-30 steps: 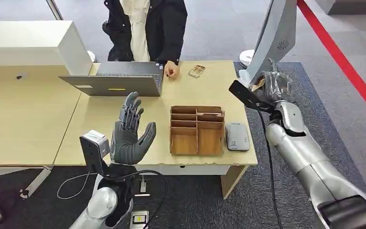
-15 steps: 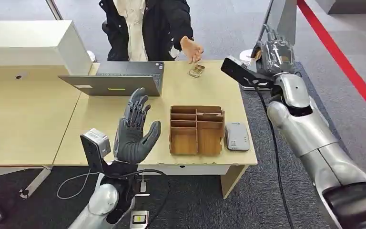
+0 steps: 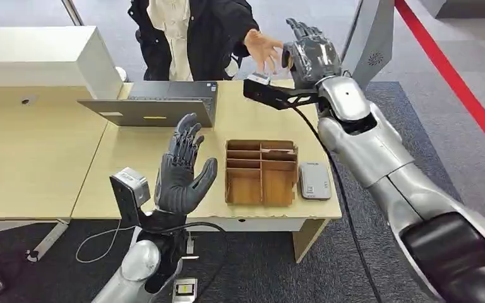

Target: Pass the card to the sensor for recognition and then transmit it.

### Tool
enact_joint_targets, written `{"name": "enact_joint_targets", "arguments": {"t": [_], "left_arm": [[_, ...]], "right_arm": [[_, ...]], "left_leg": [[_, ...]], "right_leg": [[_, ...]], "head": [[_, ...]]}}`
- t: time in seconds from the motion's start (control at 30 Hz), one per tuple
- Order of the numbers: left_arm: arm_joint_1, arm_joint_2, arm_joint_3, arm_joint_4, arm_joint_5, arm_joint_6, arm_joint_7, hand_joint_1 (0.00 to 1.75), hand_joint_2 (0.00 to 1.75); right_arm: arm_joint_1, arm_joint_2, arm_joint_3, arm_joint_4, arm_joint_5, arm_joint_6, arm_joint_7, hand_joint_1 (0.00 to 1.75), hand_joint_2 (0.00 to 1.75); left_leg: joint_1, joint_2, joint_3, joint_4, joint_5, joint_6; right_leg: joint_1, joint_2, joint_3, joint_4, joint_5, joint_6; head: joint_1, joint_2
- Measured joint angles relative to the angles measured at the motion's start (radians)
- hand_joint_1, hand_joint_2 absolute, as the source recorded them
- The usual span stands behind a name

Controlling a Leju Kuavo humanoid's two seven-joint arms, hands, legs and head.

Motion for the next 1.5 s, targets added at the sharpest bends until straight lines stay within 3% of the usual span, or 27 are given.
{"name": "enact_joint_targets", "arguments": {"t": [0.2, 0.4, 0.6, 0.9, 0.93, 0.97, 1.0, 1.37, 1.5], "left_arm": [[-0.003, -0.003, -0.002, 0.002, 0.0, -0.005, 0.003, 0.0, 1.75], [-0.005, -0.007, -0.003, 0.01, -0.01, -0.01, 0.013, 0.0, 1.75], [-0.002, -0.007, -0.002, 0.01, -0.018, 0.0, 0.021, 0.0, 1.75], [0.005, -0.007, -0.001, 0.01, -0.027, 0.008, 0.024, 0.0, 1.75], [0.006, -0.007, 0.0, 0.01, -0.027, 0.009, 0.024, 0.0, 1.75], [0.007, -0.007, 0.0, 0.01, -0.028, 0.01, 0.024, 0.0, 1.75], [0.008, -0.006, 0.0, 0.01, -0.029, 0.01, 0.025, 0.0, 1.75], [0.017, -0.004, 0.005, 0.01, -0.048, 0.003, 0.034, 0.0, 1.75], [0.019, -0.004, 0.005, 0.01, -0.056, 0.006, 0.029, 0.0, 1.75]], "right_arm": [[-0.078, 0.113, 0.056, 0.106, -0.001, 0.013, 0.03, 1.75, 1.75], [-0.121, 0.187, 0.077, 0.191, -0.032, 0.011, 0.082, 1.75, 1.75], [-0.144, 0.223, 0.093, 0.25, -0.031, 0.019, 0.102, 1.75, 1.75], [-0.153, 0.235, 0.111, 0.306, -0.024, 0.039, 0.112, 1.75, 1.75], [-0.153, 0.236, 0.113, 0.31, -0.024, 0.039, 0.112, 1.52, 1.75], [-0.154, 0.237, 0.115, 0.314, -0.022, 0.04, 0.112, 0.42, 1.75], [-0.154, 0.237, 0.118, 0.319, -0.019, 0.04, 0.111, 0.0, 1.75], [-0.153, 0.235, 0.128, 0.34, -0.042, -0.017, 0.091, 0.0, 1.75], [-0.153, 0.227, 0.115, 0.34, -0.116, -0.101, 0.049, 0.0, 1.75]], "left_leg": [[0.001, 0.0, 0.0, 0.0, 0.0, 0.0], [0.0, 0.001, 0.0, 0.0, 0.0, 0.0], [0.0, 0.0, 0.0, 0.001, 0.0, 0.0], [0.0, 0.0, 0.0, 0.001, 0.0, 0.0], [0.0, 0.0, 0.0, 0.001, 0.0, 0.0], [0.0, 0.0, 0.0, 0.001, 0.0, 0.0], [0.0, 0.001, 0.0, 0.001, 0.0, 0.0], [0.0, 0.0, 0.0, 0.001, 0.0, 0.0], [0.0, 0.0, 0.0, 0.001, 0.0, 0.0]], "right_leg": [[0.001, 0.0, 0.0, 0.001, 0.0, 0.0], [0.001, 0.0, 0.0, 0.001, 0.0, 0.0], [0.001, 0.0, 0.0, 0.001, 0.0, 0.0], [0.001, 0.0, 0.0, 0.001, 0.0, 0.0], [0.001, 0.0, 0.0, 0.001, 0.0, 0.0], [0.001, 0.0, 0.0, 0.001, 0.0, 0.0], [0.001, 0.0, 0.0, 0.001, 0.0, 0.0], [0.001, 0.0, 0.0, 0.001, 0.0, 0.0], [0.001, 0.0, 0.0, 0.001, 0.0, 0.0]], "head": [[0.0, 0.0], [0.0, 0.0], [0.0, 0.0], [0.001, 0.0], [0.0, 0.0], [0.0, 0.0], [0.0, 0.0], [0.0, 0.0], [0.0, 0.0]]}}
